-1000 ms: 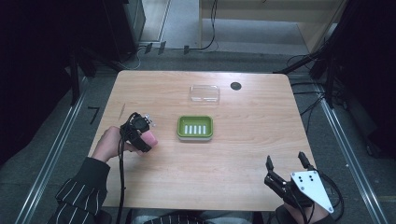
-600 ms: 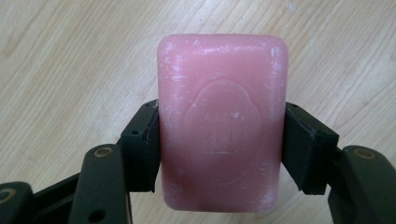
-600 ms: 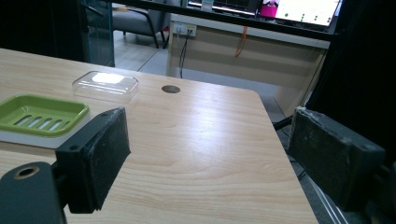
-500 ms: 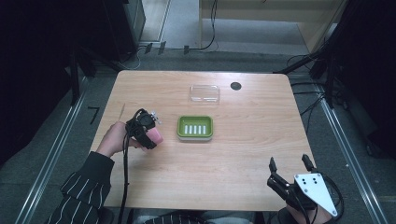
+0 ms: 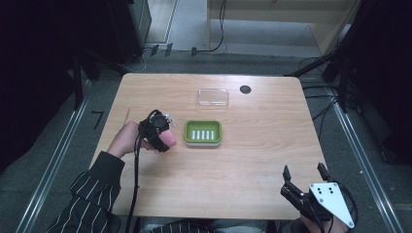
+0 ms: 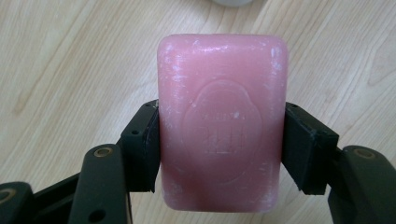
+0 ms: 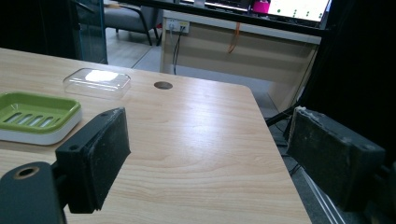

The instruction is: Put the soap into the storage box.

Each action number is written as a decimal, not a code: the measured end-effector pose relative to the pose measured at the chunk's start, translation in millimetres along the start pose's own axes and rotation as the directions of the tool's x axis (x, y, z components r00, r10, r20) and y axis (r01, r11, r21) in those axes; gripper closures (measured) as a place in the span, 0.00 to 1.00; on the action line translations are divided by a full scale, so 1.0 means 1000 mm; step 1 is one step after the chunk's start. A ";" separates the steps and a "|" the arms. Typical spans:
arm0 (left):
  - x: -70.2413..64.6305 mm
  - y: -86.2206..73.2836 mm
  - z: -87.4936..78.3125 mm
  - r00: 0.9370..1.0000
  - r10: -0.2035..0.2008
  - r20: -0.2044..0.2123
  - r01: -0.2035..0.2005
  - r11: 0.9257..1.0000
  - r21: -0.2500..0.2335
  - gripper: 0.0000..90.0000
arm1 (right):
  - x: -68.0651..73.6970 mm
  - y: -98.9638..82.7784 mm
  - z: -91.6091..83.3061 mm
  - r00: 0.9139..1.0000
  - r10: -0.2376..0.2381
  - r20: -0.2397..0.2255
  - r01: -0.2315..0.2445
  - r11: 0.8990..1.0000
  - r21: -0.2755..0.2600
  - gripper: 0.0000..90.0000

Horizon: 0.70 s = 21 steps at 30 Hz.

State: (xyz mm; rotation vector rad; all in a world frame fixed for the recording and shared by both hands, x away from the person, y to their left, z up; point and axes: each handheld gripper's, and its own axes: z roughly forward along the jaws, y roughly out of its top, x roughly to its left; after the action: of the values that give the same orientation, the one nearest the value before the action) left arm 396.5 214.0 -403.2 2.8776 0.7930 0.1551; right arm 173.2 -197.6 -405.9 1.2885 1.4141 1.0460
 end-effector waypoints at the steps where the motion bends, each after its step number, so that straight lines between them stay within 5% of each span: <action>1: 0.000 0.002 0.000 1.000 0.005 0.000 -0.005 1.000 0.001 0.42 | 0.000 0.000 0.000 1.000 0.000 0.000 0.000 1.000 0.000 0.14; 21: 0.001 0.032 -0.003 0.995 0.099 -0.012 -0.099 0.995 -0.019 0.42 | -0.003 -0.001 -0.004 1.000 -0.001 0.012 0.001 1.000 0.008 0.14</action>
State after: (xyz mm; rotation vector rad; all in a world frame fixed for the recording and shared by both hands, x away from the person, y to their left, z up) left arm 412.4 187.9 -395.2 2.9009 0.6471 0.1887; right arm 169.5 -200.3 -406.1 1.2977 1.4112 1.0309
